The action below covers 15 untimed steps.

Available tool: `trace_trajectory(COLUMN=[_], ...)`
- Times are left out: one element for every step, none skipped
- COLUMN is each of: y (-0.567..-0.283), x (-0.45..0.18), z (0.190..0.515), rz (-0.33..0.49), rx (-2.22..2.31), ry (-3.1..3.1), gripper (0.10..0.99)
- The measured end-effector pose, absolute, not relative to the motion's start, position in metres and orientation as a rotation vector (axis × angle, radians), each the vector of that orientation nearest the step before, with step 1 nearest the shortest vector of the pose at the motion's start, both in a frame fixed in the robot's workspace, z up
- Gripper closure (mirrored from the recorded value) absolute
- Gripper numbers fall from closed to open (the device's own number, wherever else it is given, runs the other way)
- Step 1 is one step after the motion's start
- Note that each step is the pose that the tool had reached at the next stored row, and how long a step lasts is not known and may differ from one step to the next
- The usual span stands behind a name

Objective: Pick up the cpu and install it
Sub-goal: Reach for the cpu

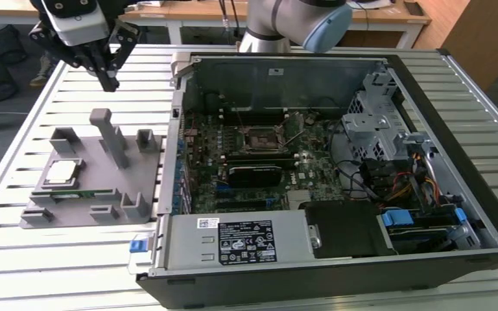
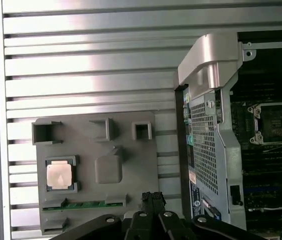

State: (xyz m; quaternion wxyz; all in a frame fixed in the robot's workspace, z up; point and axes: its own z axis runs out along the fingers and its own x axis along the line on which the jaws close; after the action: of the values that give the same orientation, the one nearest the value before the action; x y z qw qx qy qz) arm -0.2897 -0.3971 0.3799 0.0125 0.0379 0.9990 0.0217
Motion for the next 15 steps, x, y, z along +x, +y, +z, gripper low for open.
trace_trajectory(y=[-0.397, -0.396, -0.396, -0.396, -0.396, -0.395, -0.395, -0.395, -0.395, -0.395, -0.395, -0.394, -0.394, -0.394, -0.394], x=[-0.293, -0.297, -0.3, -0.303, -0.307, -0.31, -0.313, -0.316, -0.318, -0.32, -0.322, -0.325, -0.327, -0.329, -0.329], z=[0.38, 0.38, 0.38, 0.379, 0.379, 0.379, 0.379, 0.379, 0.379, 0.379, 0.379, 0.379, 0.378, 0.377, 0.377], rz=[0.068, 0.068, 0.067, 0.068, 0.068, 0.068, 0.068, 0.071, 0.074, 0.077, 0.081, 0.085, 0.087, 0.089, 0.09], rx=[0.118, 0.118, 0.118, 0.118, 0.118, 0.118, 0.119, 0.119, 0.119, 0.119, 0.12, 0.12, 0.118, 0.111, 0.097], ry=[3.114, 3.114, 3.114, 3.115, 3.115, 3.116, 3.118, 3.122, 3.126, 3.13, 3.134, 3.135, 3.135, 3.135, 3.136], gripper=[0.98, 0.98, 0.98, 0.98, 0.98, 0.98, 0.98, 0.98, 0.98, 0.98, 0.98, 0.98, 0.98, 0.98, 0.98])
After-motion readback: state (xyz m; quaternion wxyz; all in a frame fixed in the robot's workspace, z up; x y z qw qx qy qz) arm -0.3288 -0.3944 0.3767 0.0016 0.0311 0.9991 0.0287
